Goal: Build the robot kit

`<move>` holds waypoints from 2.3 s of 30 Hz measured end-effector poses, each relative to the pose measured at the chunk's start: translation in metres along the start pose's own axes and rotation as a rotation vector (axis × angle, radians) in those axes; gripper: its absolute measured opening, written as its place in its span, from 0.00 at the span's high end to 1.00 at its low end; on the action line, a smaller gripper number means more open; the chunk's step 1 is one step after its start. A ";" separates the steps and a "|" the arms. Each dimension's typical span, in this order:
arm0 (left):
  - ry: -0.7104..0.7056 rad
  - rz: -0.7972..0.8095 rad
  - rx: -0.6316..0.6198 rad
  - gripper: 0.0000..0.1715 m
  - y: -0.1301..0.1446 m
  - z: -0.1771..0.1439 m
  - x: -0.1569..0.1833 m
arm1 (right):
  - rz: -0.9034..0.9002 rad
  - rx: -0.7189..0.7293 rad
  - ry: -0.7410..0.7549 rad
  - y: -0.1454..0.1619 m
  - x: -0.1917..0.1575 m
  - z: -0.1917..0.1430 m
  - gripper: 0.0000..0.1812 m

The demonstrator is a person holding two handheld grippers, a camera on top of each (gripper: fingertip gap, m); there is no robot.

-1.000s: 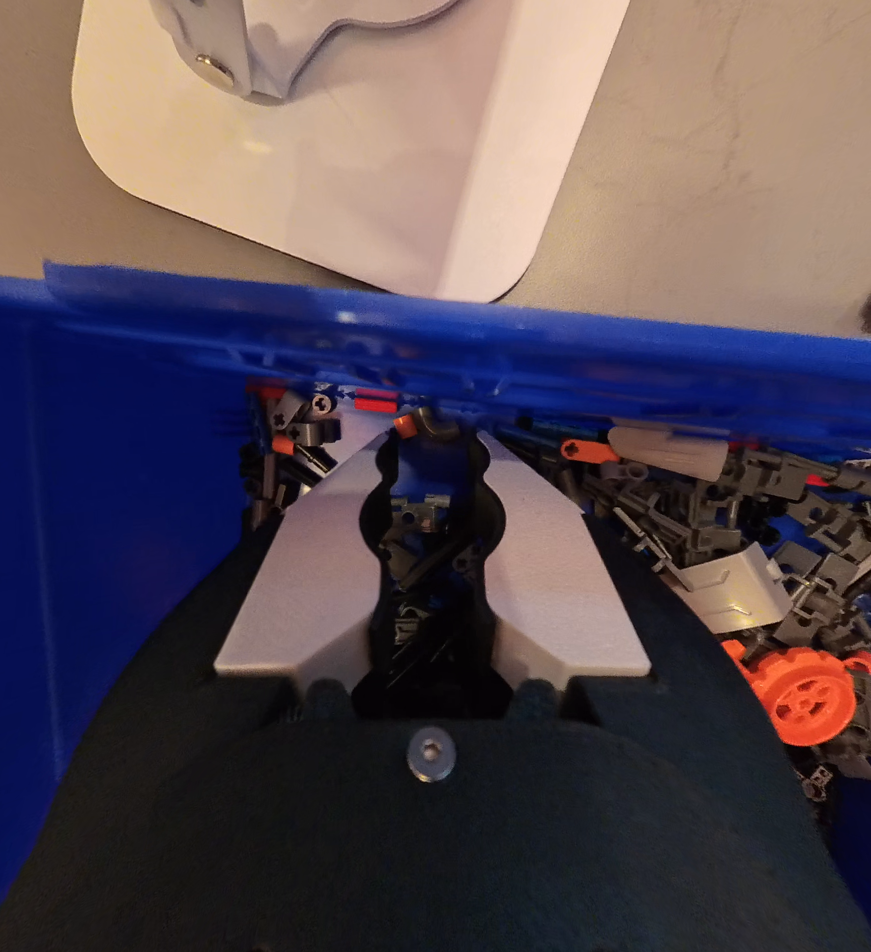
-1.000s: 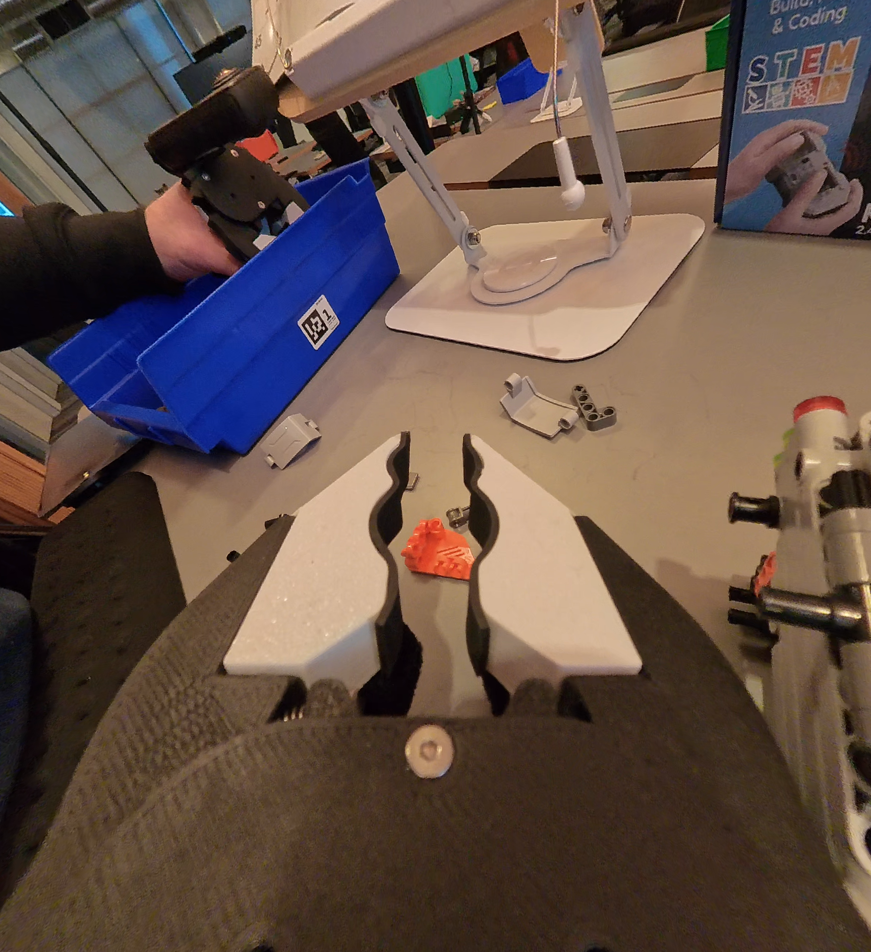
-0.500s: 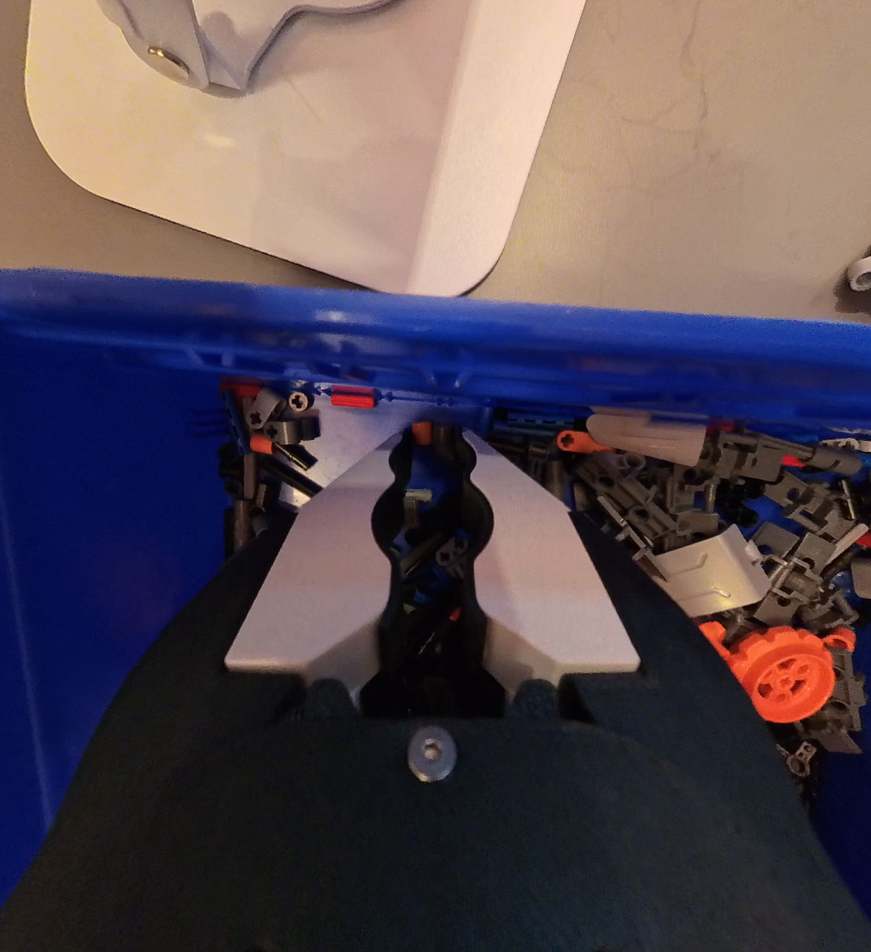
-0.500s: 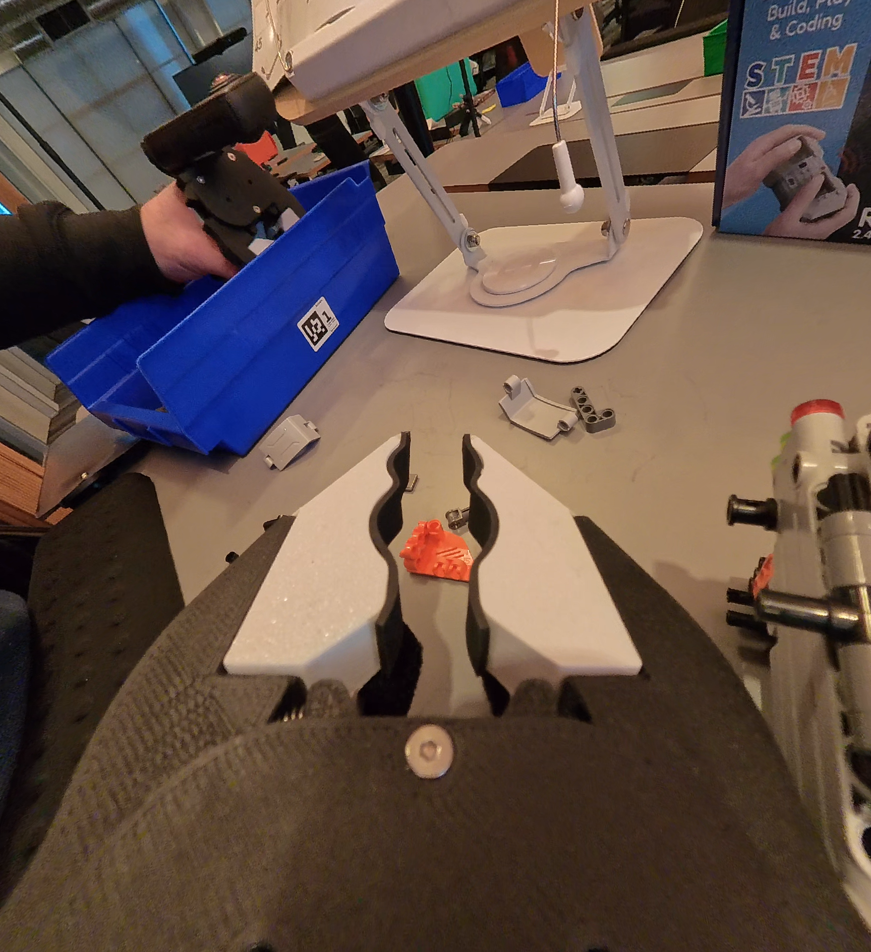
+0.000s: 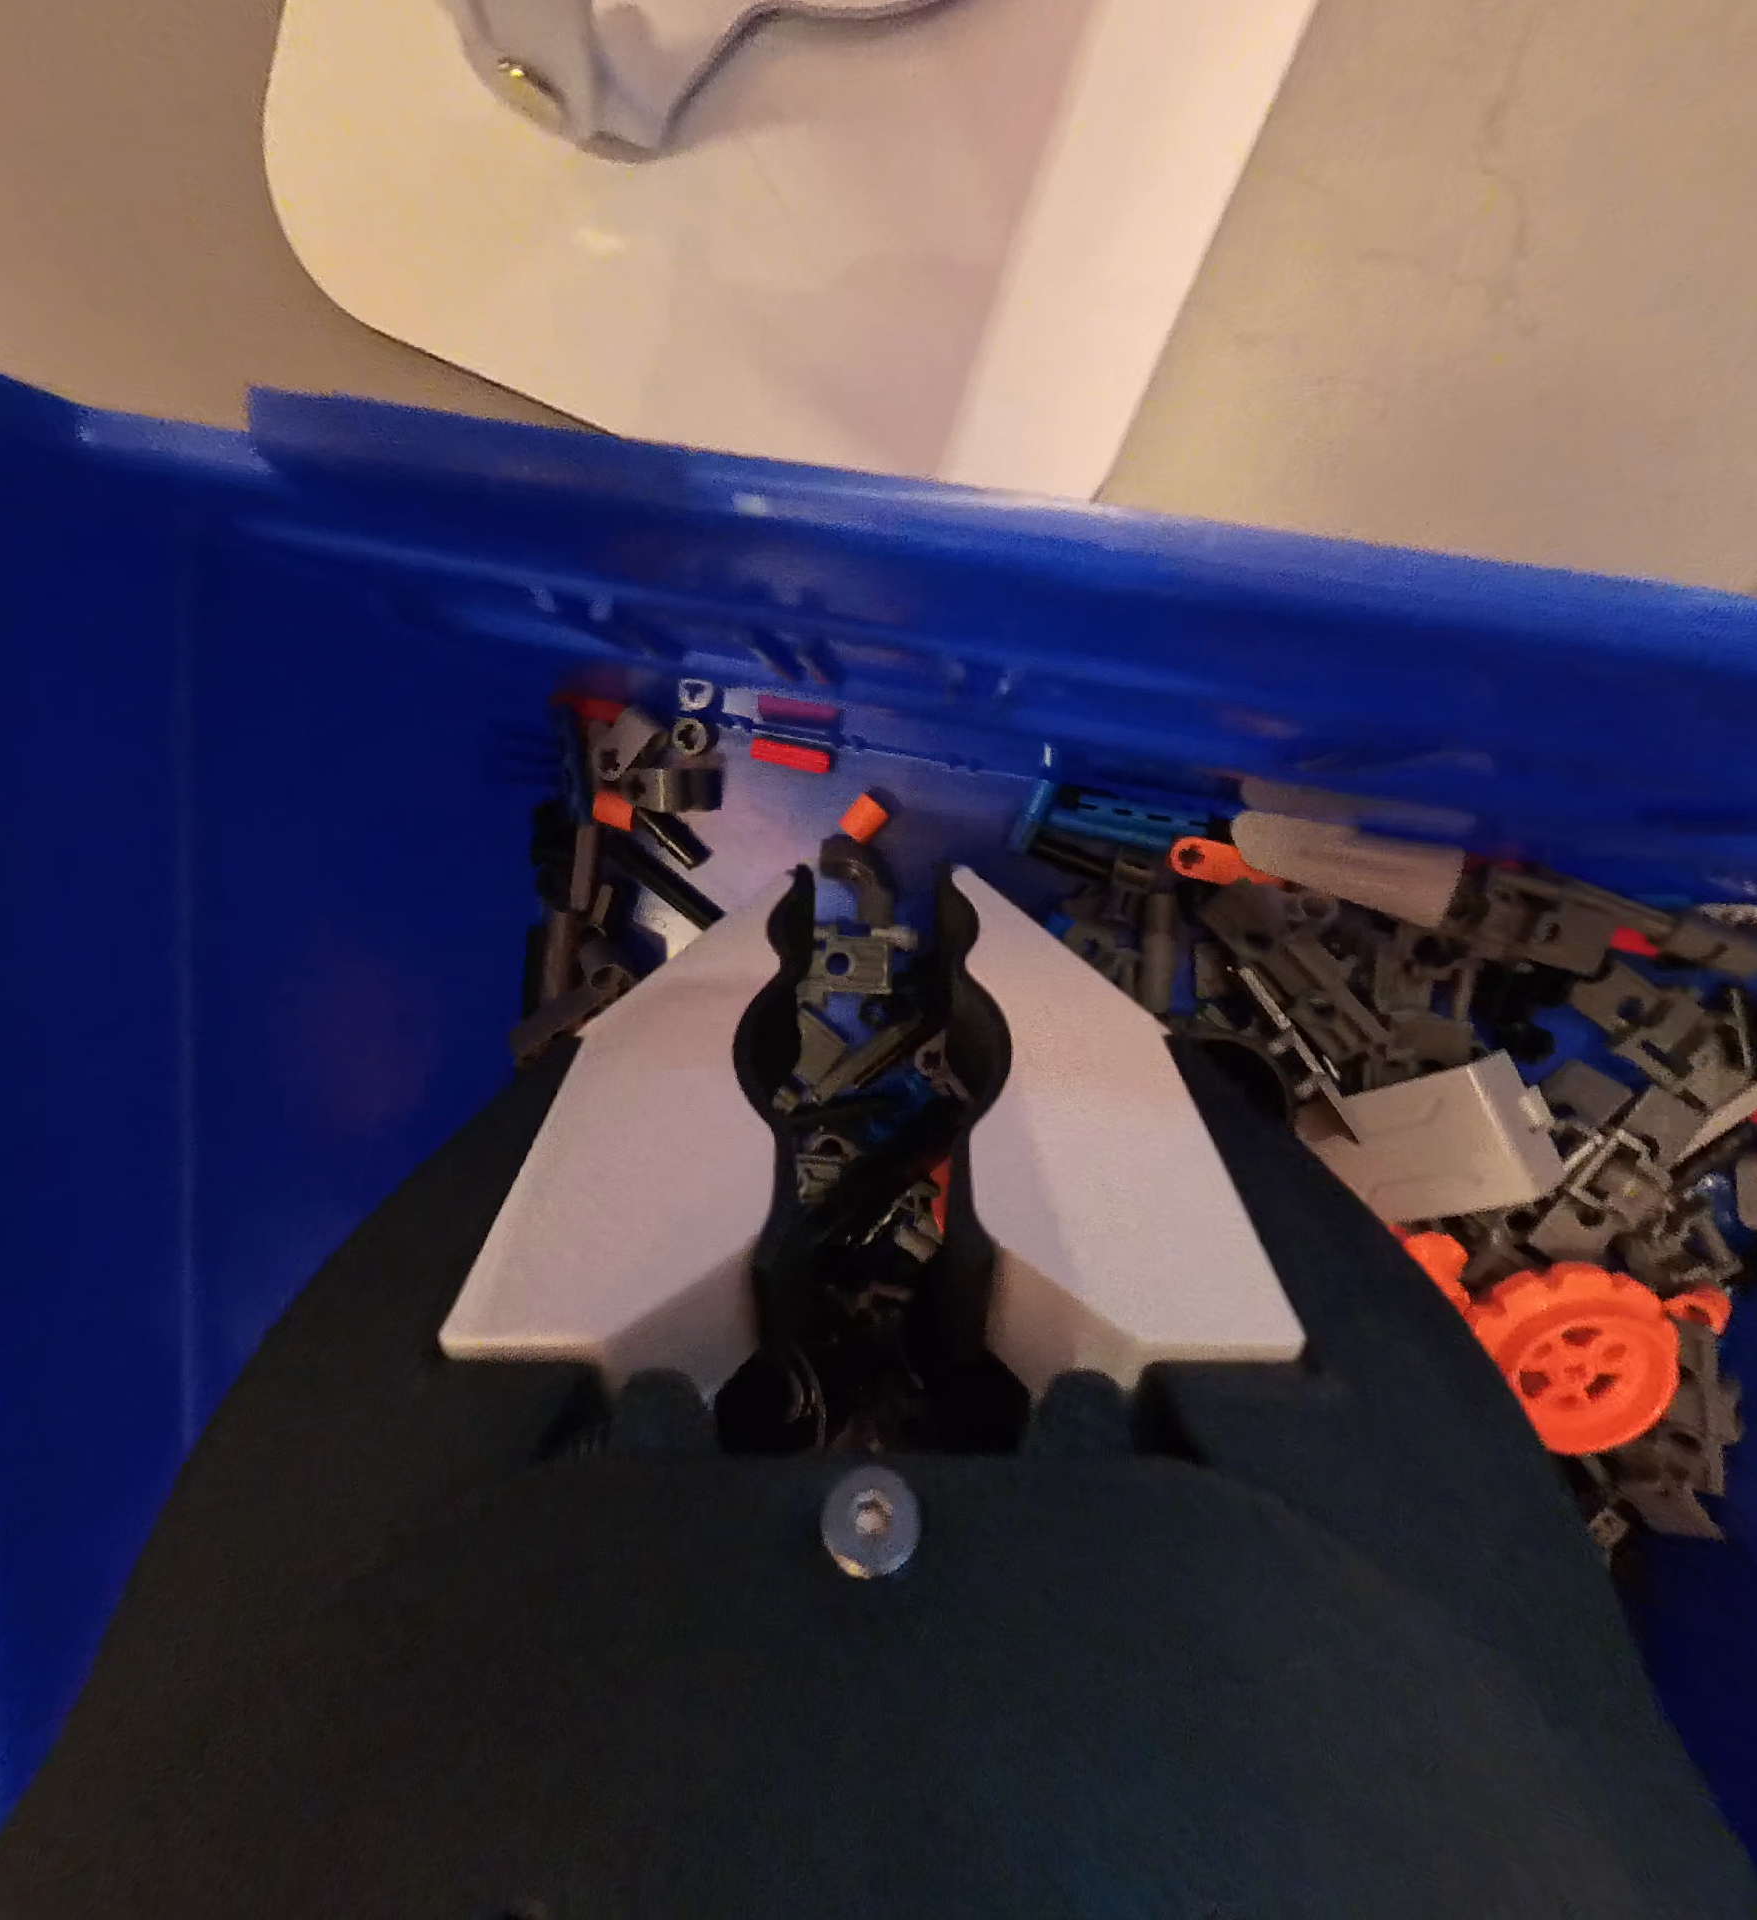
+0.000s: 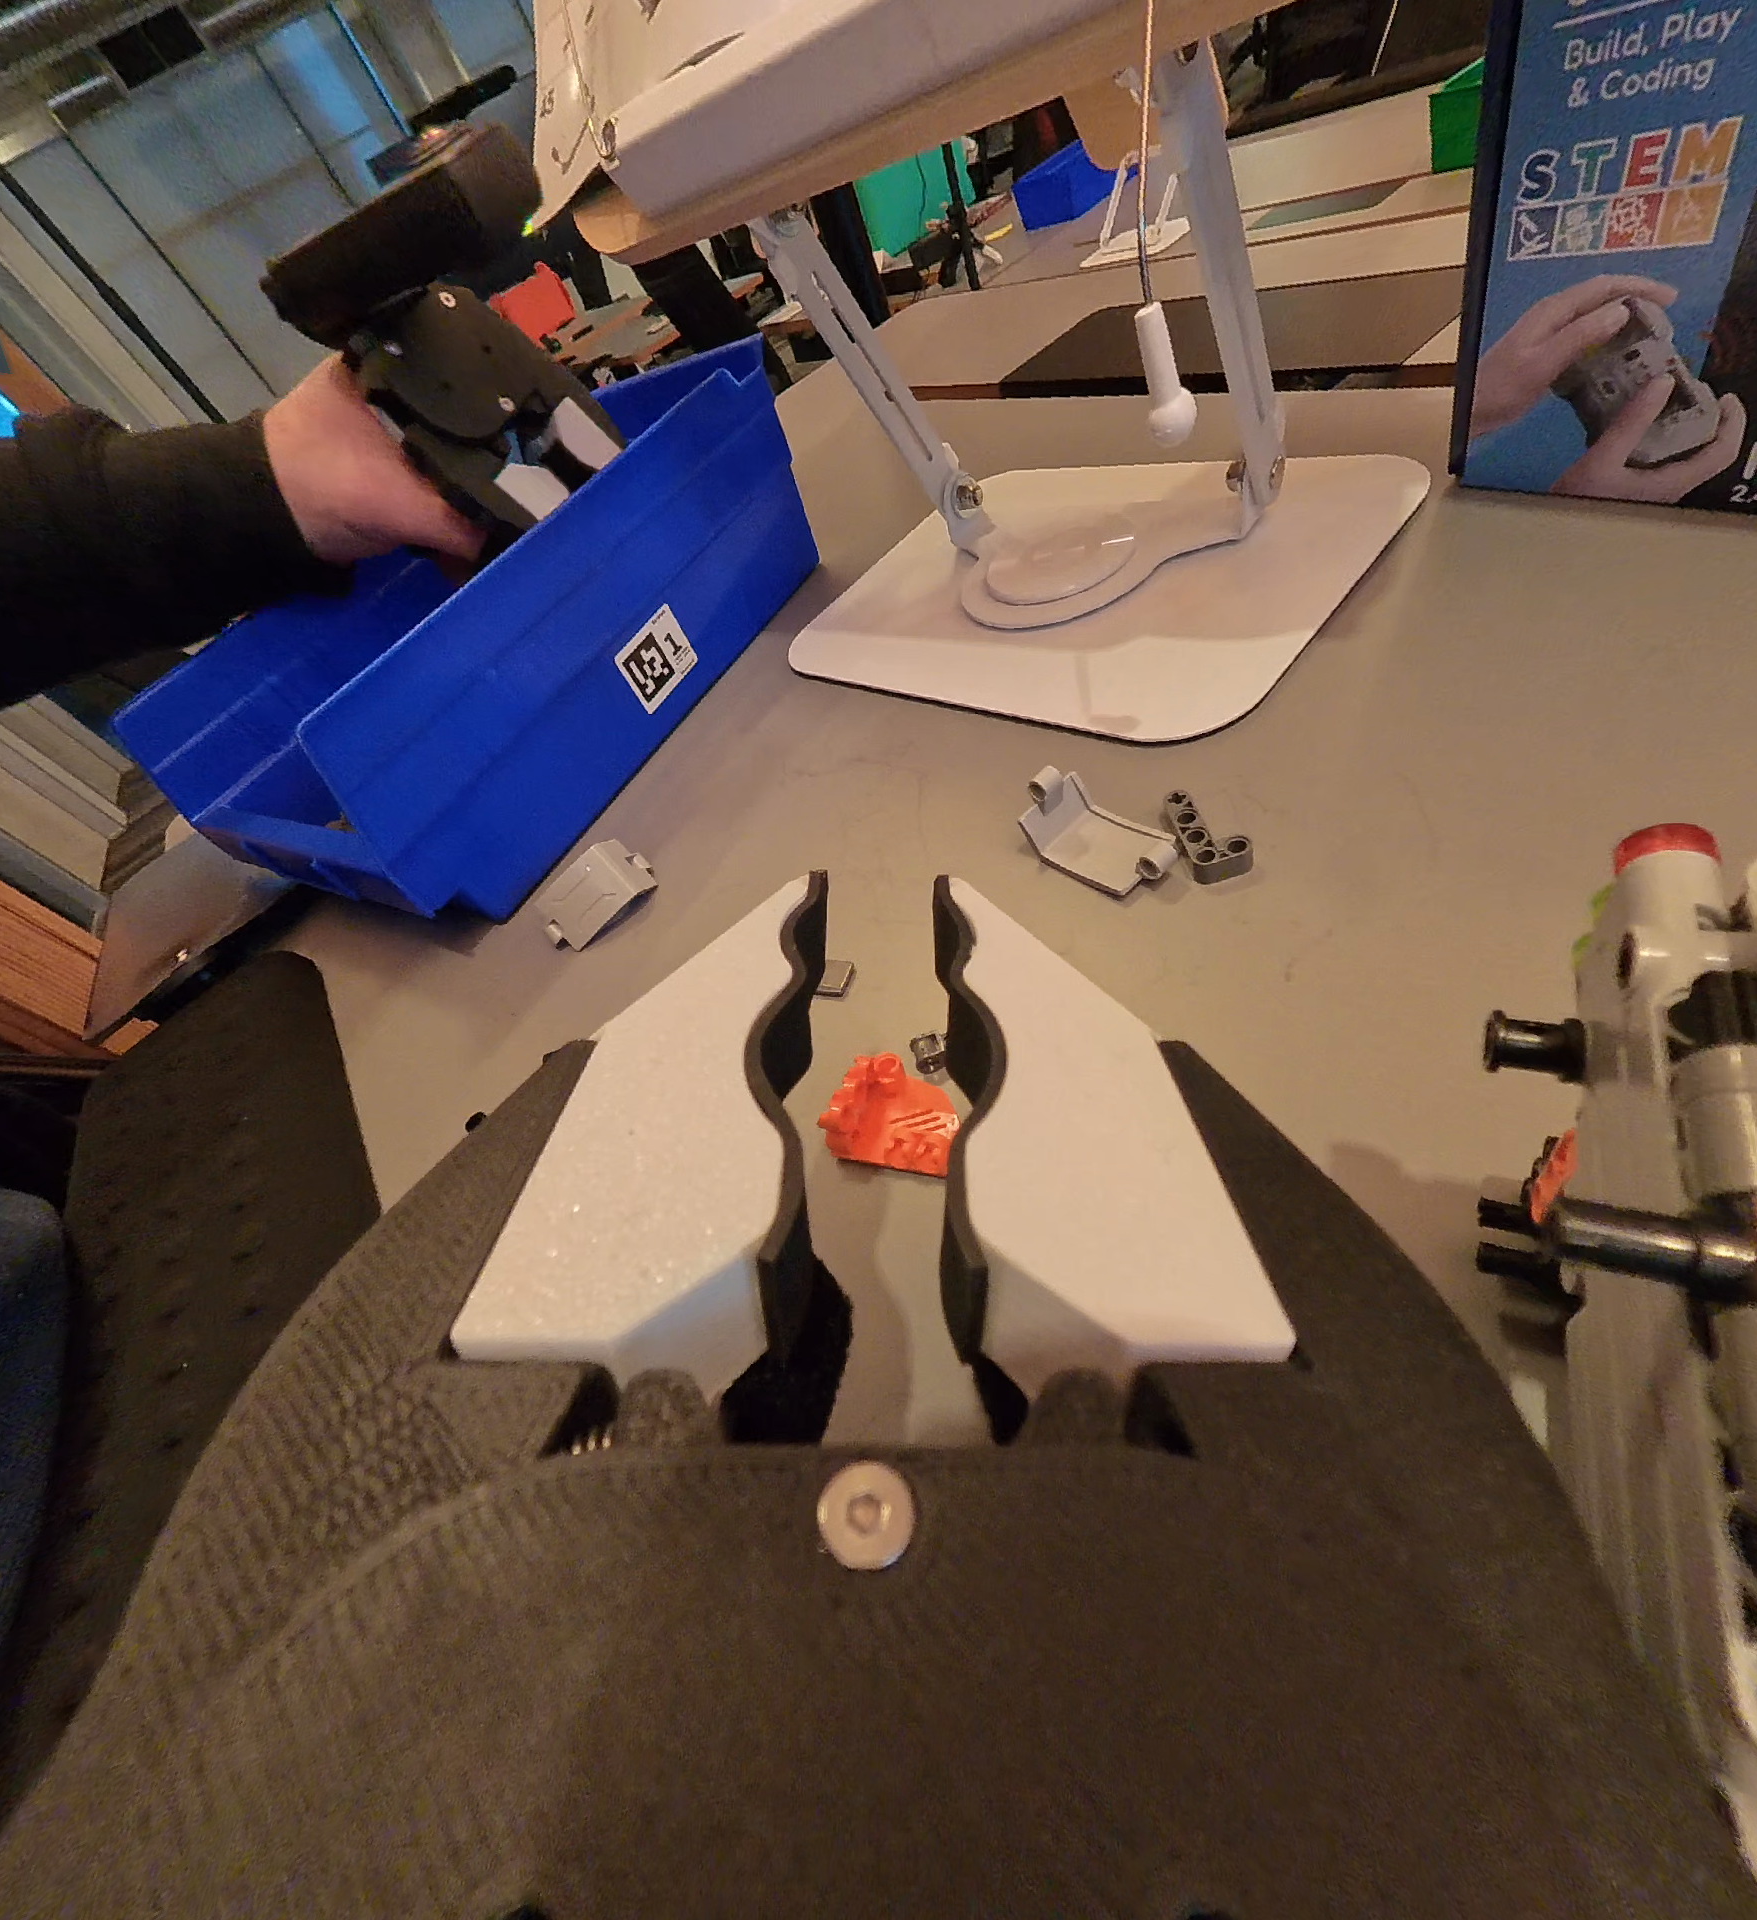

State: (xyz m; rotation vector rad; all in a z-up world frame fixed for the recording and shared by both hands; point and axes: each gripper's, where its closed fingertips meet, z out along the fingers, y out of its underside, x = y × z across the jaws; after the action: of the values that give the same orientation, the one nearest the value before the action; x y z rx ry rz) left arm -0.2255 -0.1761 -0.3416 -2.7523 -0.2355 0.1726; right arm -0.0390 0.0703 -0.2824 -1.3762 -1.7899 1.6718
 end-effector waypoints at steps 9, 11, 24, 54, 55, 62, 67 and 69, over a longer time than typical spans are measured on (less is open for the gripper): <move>0.007 -0.034 -0.074 0.94 0.004 0.013 0.001 | -0.001 0.009 0.004 -0.001 0.001 -0.001 0.90; -0.002 -0.022 -0.074 0.93 0.004 0.012 0.002 | -0.001 0.009 0.003 -0.002 0.001 -0.001 0.90; -0.046 0.084 0.131 0.94 -0.048 -0.076 0.042 | -0.014 0.019 -0.005 -0.005 -0.002 -0.002 0.91; 0.176 0.238 -0.052 0.92 -0.146 0.047 0.267 | -0.053 0.056 0.064 -0.009 0.007 -0.011 0.90; 0.185 0.227 -0.040 0.91 -0.148 0.043 0.268 | -0.055 0.055 0.066 -0.009 0.007 -0.011 0.90; 0.191 0.238 0.144 0.88 -0.167 -0.037 0.241 | -0.063 0.041 0.064 -0.007 0.006 -0.009 0.90; 0.060 0.348 0.201 0.85 -0.153 -0.102 0.173 | -0.084 0.009 0.069 -0.002 0.005 -0.004 0.89; 0.038 0.336 0.154 0.85 -0.130 -0.117 0.139 | -0.089 0.004 0.075 -0.001 0.006 -0.004 0.89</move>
State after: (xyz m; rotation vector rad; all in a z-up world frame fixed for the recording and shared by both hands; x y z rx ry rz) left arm -0.0901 -0.0718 -0.1974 -2.6182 0.2431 0.2161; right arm -0.0394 0.0772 -0.2823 -1.3194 -1.7787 1.5568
